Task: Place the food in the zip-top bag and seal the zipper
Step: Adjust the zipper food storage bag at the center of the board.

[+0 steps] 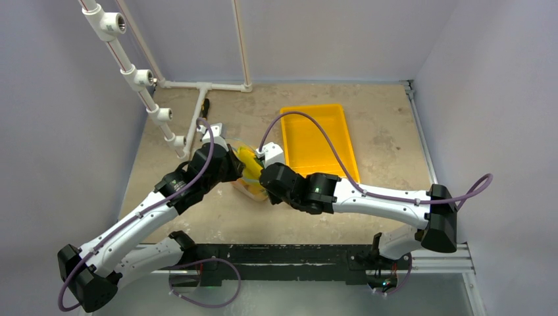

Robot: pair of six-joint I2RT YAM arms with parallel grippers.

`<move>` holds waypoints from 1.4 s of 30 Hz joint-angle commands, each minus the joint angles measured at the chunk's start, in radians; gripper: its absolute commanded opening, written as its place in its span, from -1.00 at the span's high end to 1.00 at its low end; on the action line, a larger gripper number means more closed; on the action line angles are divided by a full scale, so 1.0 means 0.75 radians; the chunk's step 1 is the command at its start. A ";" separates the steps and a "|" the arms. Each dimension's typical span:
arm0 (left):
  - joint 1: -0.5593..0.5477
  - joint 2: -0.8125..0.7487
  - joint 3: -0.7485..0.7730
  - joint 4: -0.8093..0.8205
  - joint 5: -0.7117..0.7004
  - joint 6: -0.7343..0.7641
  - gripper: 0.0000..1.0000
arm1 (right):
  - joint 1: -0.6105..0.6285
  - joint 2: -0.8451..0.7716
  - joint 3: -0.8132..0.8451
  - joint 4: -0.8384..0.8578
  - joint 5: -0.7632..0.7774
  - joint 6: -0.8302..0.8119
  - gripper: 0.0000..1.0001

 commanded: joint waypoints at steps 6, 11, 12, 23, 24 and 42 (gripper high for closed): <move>-0.003 -0.001 0.062 -0.057 -0.051 0.019 0.84 | 0.010 -0.015 0.065 0.030 0.016 -0.057 1.00; -0.004 -0.024 0.156 -0.161 -0.125 0.139 0.50 | 0.014 -0.018 0.100 0.061 -0.058 -0.134 1.00; -0.006 -0.034 0.178 -0.183 -0.144 0.161 0.41 | 0.013 -0.020 0.106 0.066 -0.072 -0.154 1.00; -0.003 -0.078 0.371 -0.277 -0.102 0.446 -0.16 | 0.016 0.000 0.240 0.064 -0.226 -0.386 1.00; -0.003 -0.089 0.379 -0.276 -0.095 0.466 -0.21 | 0.016 0.004 0.263 0.057 -0.240 -0.402 1.00; -0.004 -0.301 0.427 -0.185 0.294 0.744 -0.38 | 0.016 -0.052 0.493 -0.084 -0.618 -0.793 1.00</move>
